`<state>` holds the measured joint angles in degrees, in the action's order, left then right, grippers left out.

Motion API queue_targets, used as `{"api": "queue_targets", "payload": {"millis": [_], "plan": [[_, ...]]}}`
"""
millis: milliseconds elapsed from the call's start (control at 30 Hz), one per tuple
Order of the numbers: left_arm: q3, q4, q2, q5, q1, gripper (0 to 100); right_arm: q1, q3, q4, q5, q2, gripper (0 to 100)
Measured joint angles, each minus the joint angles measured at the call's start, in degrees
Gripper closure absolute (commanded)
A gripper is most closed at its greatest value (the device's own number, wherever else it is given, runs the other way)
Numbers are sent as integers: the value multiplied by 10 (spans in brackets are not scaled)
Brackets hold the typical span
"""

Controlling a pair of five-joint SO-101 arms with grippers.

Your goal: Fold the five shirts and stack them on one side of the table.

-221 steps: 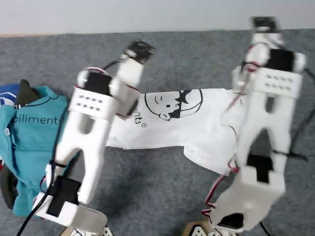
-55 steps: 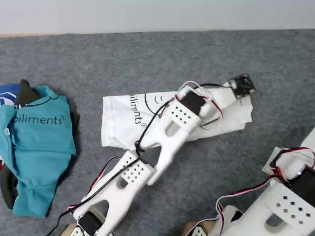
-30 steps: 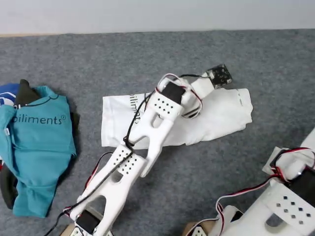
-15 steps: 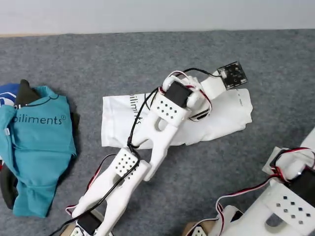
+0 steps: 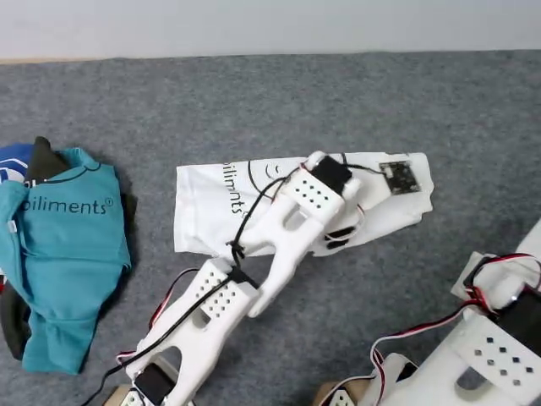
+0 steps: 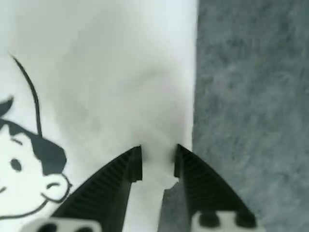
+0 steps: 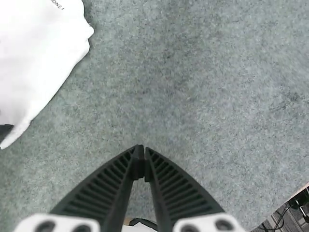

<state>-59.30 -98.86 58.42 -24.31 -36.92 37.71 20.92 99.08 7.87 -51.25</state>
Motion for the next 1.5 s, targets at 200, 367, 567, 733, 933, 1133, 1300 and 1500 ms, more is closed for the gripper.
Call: {"api": "queue_targets", "payload": {"millis": [200, 367, 567, 733, 933, 1133, 1300, 1500], "plan": [[-5, 9, 33, -4, 16, 889, -8, 0, 0, 0, 0, 988], [-37, 3, 38, -4, 15, 889, -18, 0, 0, 0, 0, 988], [-112, 0, 38, -2, 14, 886, -18, 0, 0, 0, 0, 988], [-128, -1, 24, 3, 14, 885, -18, 0, 0, 0, 0, 988], [-129, -1, 3, 4, 16, 886, -18, 0, 0, 0, 0, 988], [-131, -3, 69, 4, 37, 888, -18, 0, 0, 0, 0, 988], [-131, -3, 95, 6, 59, 889, -18, 0, 0, 0, 0, 988], [-164, -3, 88, 4, 60, 885, -18, 0, 0, 0, 0, 988]]}}
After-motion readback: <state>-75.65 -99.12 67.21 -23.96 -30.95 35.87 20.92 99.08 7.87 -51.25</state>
